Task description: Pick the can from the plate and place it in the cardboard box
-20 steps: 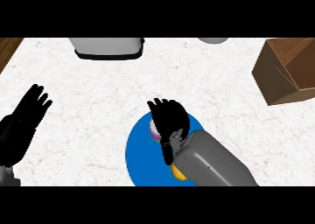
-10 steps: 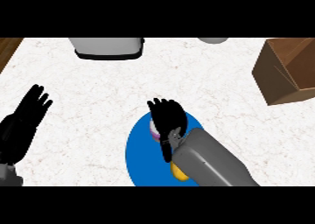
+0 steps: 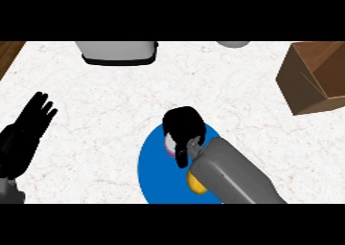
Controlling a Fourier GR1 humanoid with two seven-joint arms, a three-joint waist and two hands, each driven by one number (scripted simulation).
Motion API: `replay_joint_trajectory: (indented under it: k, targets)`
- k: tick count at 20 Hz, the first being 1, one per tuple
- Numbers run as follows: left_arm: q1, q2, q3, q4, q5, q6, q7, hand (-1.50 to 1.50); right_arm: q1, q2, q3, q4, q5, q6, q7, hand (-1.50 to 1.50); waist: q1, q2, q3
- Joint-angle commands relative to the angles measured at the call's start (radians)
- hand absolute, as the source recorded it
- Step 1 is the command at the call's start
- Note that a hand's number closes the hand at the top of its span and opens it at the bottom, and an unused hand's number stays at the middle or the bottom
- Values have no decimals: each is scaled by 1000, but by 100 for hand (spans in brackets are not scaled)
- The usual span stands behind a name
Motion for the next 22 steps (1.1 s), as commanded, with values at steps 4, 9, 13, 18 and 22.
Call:
replay_joint_trajectory:
  k: [4, 9, 13, 18, 22]
  targets:
    - [-4, 15, 24, -36, 22, -20, 47, 0, -21, -2, -60, 140, 49, -118, -47, 150, 4, 1, 0]
    - [-9, -15, -15, -49, -3, -5, 23, 0, -107, -167, -365, 316, -5, -237, 109, 150, 25, 26, 2]
    - [-61, -23, -40, -57, -31, 39, 84, 0, -230, -171, -407, 504, 50, -347, 125, 150, 43, 21, 2]
    - [-73, -27, -25, -18, -18, 15, 46, 0, -348, -159, -415, 685, 128, -500, 70, 150, 37, 16, 1]
    - [-38, -37, -35, -33, -34, 17, 44, 0, -458, -139, -407, 651, 158, -486, 117, 150, 22, 6, 0]
